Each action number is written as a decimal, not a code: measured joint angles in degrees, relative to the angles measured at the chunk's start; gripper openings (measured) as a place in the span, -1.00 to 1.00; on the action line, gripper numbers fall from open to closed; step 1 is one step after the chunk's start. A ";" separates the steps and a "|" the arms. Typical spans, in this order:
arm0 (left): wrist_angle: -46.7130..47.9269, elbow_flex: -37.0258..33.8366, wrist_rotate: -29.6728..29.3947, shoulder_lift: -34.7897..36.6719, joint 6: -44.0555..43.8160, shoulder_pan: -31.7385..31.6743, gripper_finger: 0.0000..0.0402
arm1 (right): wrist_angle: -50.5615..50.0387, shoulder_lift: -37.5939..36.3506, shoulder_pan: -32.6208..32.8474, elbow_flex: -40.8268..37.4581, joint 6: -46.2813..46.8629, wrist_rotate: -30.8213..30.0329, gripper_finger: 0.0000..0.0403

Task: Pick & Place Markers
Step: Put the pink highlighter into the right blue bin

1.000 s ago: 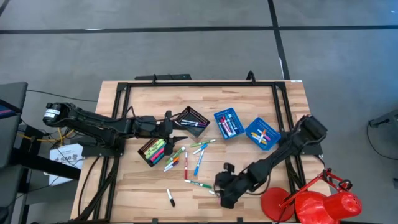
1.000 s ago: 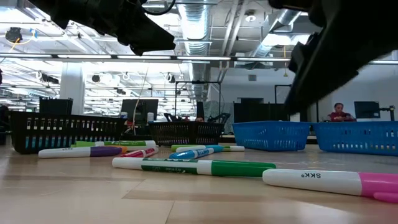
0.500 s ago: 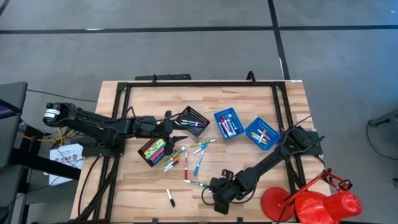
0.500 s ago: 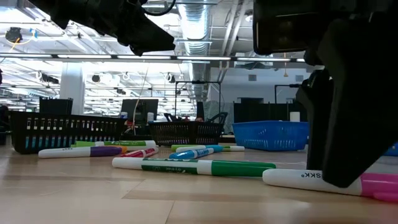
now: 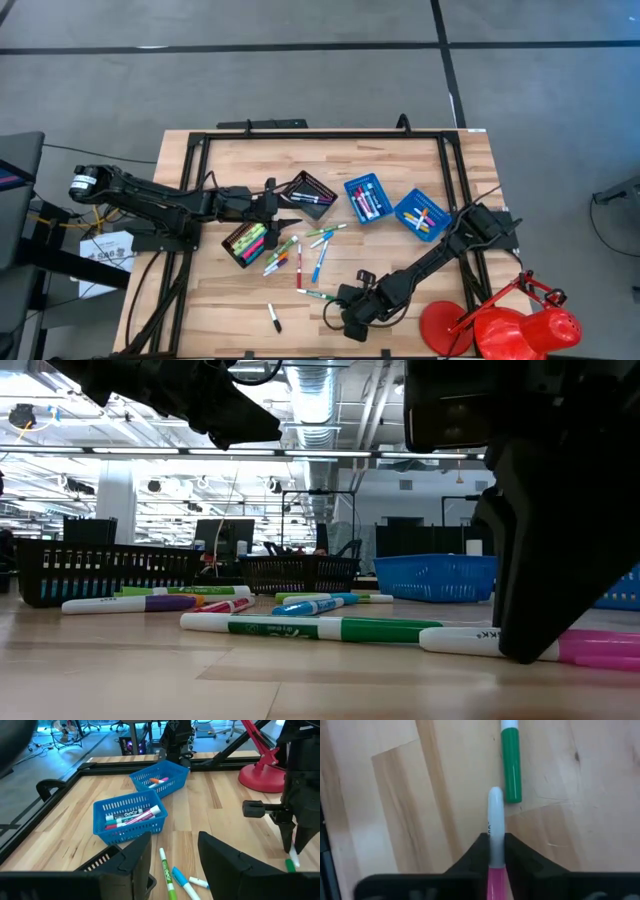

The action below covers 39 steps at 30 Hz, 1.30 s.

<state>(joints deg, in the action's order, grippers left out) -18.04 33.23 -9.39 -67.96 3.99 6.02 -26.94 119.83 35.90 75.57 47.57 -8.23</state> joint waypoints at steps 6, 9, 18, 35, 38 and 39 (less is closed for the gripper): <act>0.00 0.00 0.00 0.00 0.00 0.00 -0.22 | -1.23 -3.16 -1.42 -0.31 1.00 1.52 -0.83; 0.00 0.00 0.00 -0.02 0.00 -0.02 -0.22 | -4.79 -7.40 -2.36 -0.68 0.57 1.49 -0.72; -0.02 0.00 0.00 -0.02 0.00 0.00 -0.23 | -41.87 -23.57 -3.80 -0.23 11.45 -13.37 -0.91; -0.02 0.00 0.02 -0.02 0.00 -0.02 -0.24 | -51.55 -45.43 -12.12 -24.93 25.89 -14.70 -0.79; -0.02 0.00 0.02 -0.02 0.00 0.00 -0.25 | -50.19 -45.66 -14.31 -27.82 25.52 -14.68 -0.76; -0.02 0.00 0.02 -0.02 0.01 0.00 -0.25 | -49.23 -45.60 -14.94 -28.64 24.91 -14.66 -0.75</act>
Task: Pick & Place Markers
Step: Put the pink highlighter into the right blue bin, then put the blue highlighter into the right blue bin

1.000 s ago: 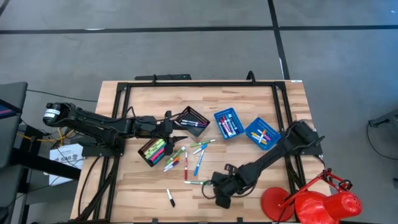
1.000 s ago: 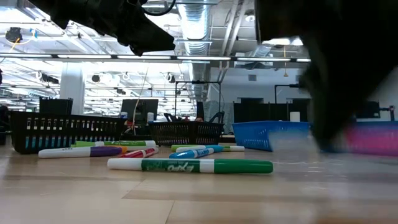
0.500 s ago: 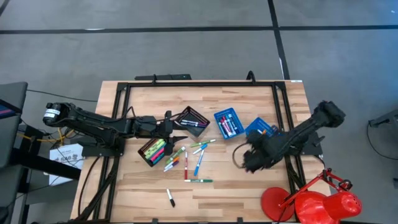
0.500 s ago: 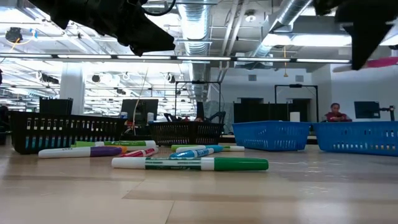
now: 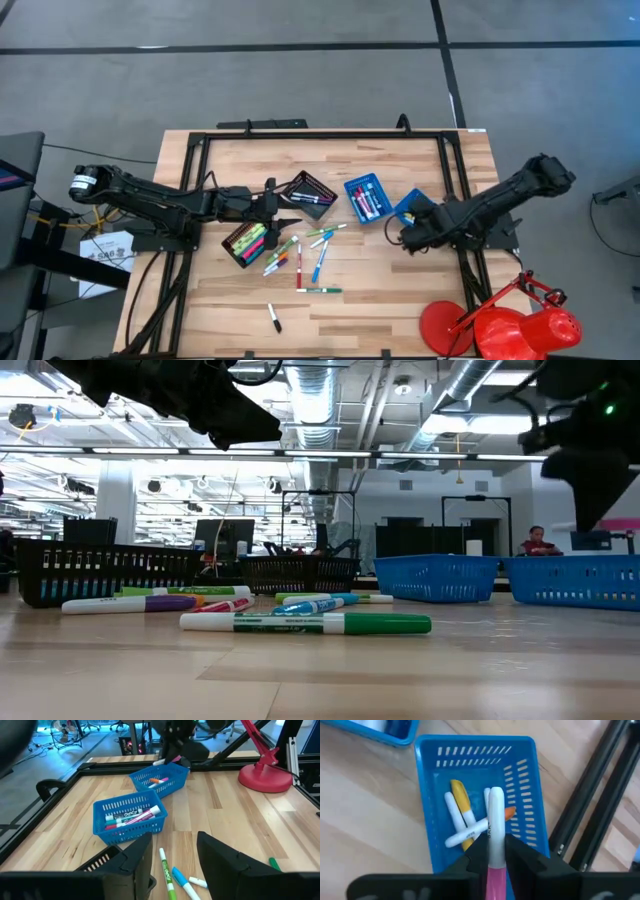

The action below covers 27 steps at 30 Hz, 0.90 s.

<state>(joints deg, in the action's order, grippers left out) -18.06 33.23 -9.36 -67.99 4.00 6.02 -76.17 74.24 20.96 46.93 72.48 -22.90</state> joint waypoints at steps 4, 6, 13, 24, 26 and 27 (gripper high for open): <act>0.00 0.00 0.01 0.00 0.01 -0.02 -0.26 | 6.88 0.13 -2.53 -2.69 -3.64 2.28 -0.73; 0.00 0.00 0.02 0.00 0.01 0.00 -0.25 | 9.02 0.13 -3.90 -3.44 -5.12 3.68 -0.69; 0.00 0.00 0.02 0.00 0.00 0.00 -0.27 | 9.15 0.00 -7.69 -3.51 -6.64 3.14 -0.41; 0.00 0.00 0.01 0.00 0.00 0.00 -0.26 | 19.16 0.05 -8.19 -1.40 -14.87 1.90 -0.12; 0.00 0.00 0.02 0.00 -0.01 0.00 -0.26 | 19.29 0.05 -8.27 0.66 -15.52 1.88 -0.13; 0.00 0.00 0.02 0.00 -0.01 -0.01 -0.26 | 19.25 0.05 -8.33 1.74 -15.99 1.87 -0.14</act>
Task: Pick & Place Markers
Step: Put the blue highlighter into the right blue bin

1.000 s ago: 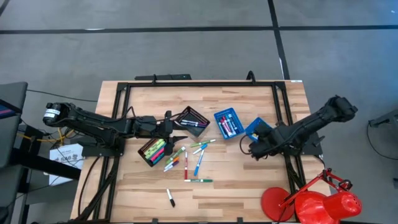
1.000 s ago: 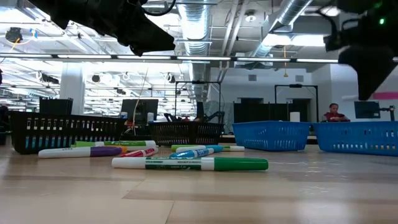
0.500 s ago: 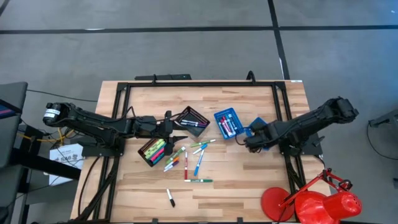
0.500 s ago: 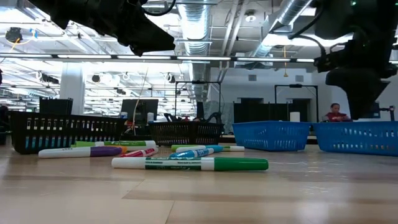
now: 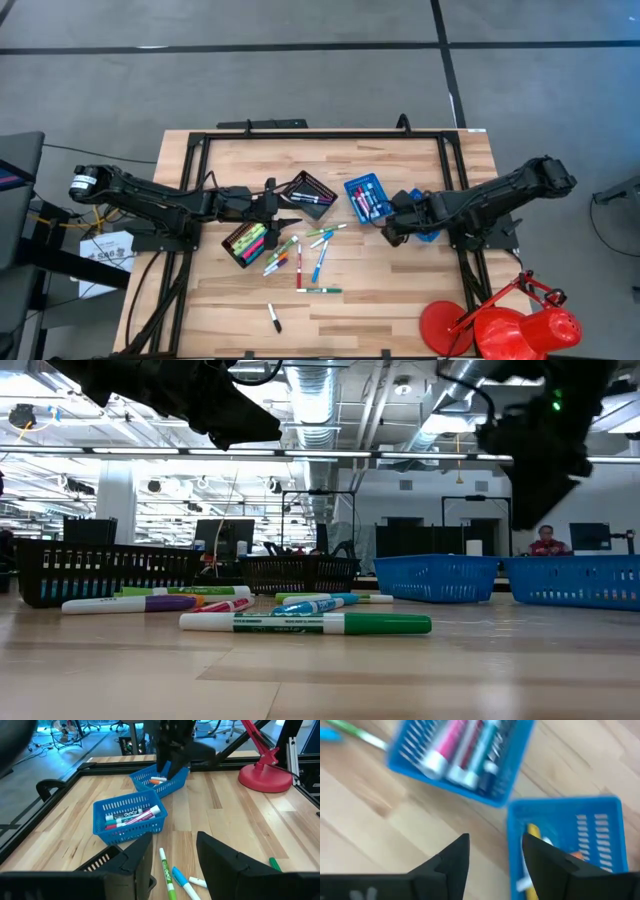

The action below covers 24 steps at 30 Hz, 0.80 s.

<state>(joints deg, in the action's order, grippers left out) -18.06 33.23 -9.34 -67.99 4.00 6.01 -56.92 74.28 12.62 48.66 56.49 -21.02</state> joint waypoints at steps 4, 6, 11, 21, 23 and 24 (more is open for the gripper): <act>0.00 0.00 0.00 0.00 0.00 -0.01 -0.26 | 3.89 -0.04 0.39 2.99 -2.62 -0.17 -0.20; 0.00 0.00 0.00 0.00 0.00 0.01 -0.26 | 10.04 -0.03 0.84 3.02 -6.52 -0.15 -0.21; 0.02 -0.02 0.00 0.00 0.01 0.01 -0.26 | 28.45 4.07 2.64 3.06 -25.52 -0.23 -0.21; -0.01 -0.39 -0.01 0.00 0.01 0.00 -0.26 | 56.06 22.90 -0.36 3.74 -47.90 2.46 -0.21; 0.00 -0.39 -0.02 0.00 0.00 -0.01 -0.26 | 55.92 25.74 -1.67 5.01 -47.99 5.26 -0.23; -0.01 -0.39 -0.02 0.00 0.01 -0.01 -0.26 | 56.22 27.13 -2.25 5.74 -48.02 6.76 -0.24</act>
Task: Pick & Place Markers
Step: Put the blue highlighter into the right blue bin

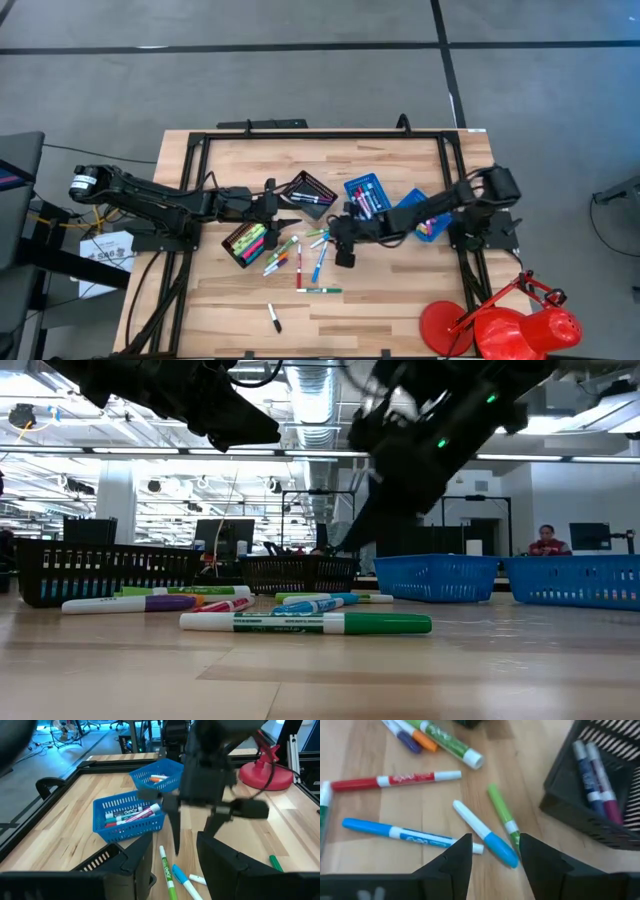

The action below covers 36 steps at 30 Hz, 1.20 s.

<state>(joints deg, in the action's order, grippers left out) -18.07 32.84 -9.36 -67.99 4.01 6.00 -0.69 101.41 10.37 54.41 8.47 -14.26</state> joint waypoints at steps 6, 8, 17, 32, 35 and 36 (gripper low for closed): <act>-0.01 0.00 0.00 0.00 0.00 0.00 -0.26 | -0.20 5.60 -2.54 3.59 -4.78 4.94 -0.31; -0.01 0.00 0.00 0.00 -0.01 0.00 -0.26 | -0.04 7.13 -3.07 4.52 -5.84 6.79 -0.33; 0.00 0.00 0.00 0.00 -0.01 0.01 -0.26 | -1.11 10.84 -4.20 5.04 -5.95 8.42 -0.43; 0.01 0.00 0.00 0.00 0.00 0.01 -0.26 | -4.56 7.50 -2.44 4.64 4.15 11.30 -0.87; -0.03 -0.10 0.00 0.00 -0.02 0.00 -0.26 | -7.58 2.55 -1.33 4.82 11.52 8.76 -0.84; -0.03 -0.27 0.02 0.02 0.00 0.00 -0.25 | -10.00 0.59 -0.94 4.82 13.46 7.49 -0.82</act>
<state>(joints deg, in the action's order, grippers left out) -18.10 32.57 -9.35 -67.96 4.01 6.00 -10.70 102.00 9.43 59.22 21.93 -6.77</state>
